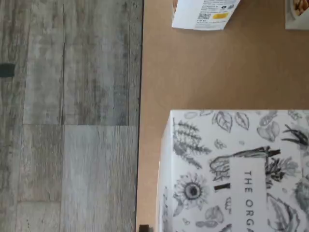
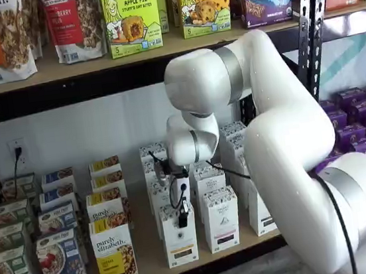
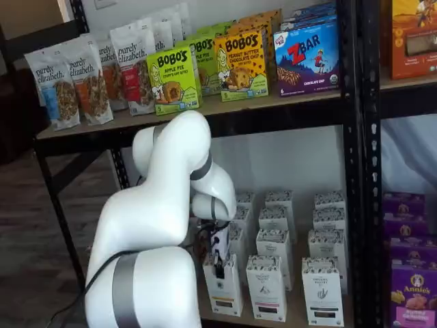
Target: Pick up the white box with a yellow strip in the middle, on the bottom shelf, the fourth box from the left
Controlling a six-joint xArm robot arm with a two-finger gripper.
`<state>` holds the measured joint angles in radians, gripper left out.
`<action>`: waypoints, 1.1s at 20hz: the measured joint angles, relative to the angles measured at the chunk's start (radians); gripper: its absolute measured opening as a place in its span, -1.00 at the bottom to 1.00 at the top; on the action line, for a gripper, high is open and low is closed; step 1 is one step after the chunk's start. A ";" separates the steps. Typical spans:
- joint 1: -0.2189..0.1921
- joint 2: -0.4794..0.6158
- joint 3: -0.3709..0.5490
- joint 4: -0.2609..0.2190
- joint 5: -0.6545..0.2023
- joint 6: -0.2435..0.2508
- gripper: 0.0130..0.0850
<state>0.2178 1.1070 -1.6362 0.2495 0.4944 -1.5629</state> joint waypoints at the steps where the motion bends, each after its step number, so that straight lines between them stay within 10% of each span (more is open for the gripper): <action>1: 0.000 -0.001 0.001 0.001 -0.002 -0.001 0.56; 15: -0.002 -0.007 0.005 0.024 0.009 -0.023 0.56; 22: -0.004 -0.014 0.011 0.034 0.011 -0.033 0.11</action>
<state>0.2134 1.0934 -1.6251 0.2835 0.5049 -1.5962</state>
